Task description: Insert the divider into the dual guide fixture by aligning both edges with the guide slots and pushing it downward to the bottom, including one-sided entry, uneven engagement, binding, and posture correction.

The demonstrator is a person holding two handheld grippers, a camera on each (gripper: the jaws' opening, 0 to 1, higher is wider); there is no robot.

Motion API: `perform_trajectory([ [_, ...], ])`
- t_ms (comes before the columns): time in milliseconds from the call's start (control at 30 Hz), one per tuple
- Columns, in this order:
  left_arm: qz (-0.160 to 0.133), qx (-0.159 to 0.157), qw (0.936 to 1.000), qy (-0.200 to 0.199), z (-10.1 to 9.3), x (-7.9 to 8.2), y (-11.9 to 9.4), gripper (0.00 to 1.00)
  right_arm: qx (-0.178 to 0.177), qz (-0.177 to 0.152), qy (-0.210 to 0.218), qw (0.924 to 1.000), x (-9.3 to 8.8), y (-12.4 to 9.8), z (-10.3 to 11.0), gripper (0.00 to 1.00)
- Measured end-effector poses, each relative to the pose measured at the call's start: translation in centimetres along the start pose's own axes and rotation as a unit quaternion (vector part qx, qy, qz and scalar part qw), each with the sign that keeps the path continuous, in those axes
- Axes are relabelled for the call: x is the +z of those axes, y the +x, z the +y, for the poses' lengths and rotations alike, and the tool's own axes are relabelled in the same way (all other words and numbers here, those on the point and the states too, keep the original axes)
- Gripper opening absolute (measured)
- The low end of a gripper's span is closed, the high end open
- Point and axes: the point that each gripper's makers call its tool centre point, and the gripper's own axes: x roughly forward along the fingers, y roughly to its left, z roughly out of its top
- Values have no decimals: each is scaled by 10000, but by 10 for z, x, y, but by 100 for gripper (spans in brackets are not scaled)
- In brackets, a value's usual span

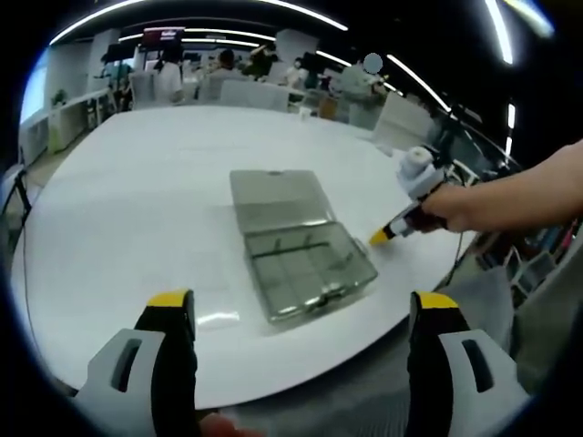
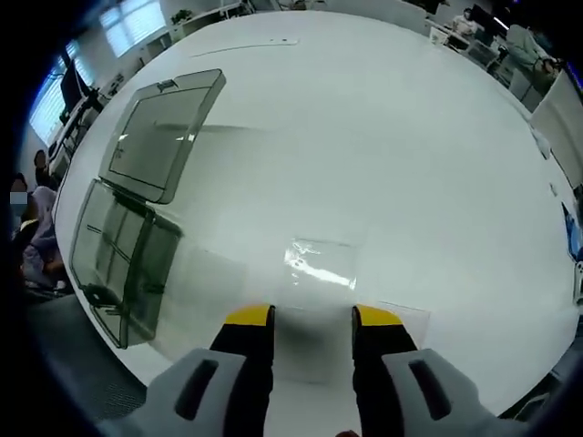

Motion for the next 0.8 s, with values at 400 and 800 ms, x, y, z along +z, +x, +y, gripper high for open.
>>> perform_trajectory([
  [400, -21, 10, 10000, -77, 1, -4, 0, 95, 104, 108, -147, 9998, 0, 4, -3, 27],
  [800, -37, -13, 9999, -117, -2, -6, -1, 95, 126, 103, -370, 9992, -3, 1, -3, 25],
])
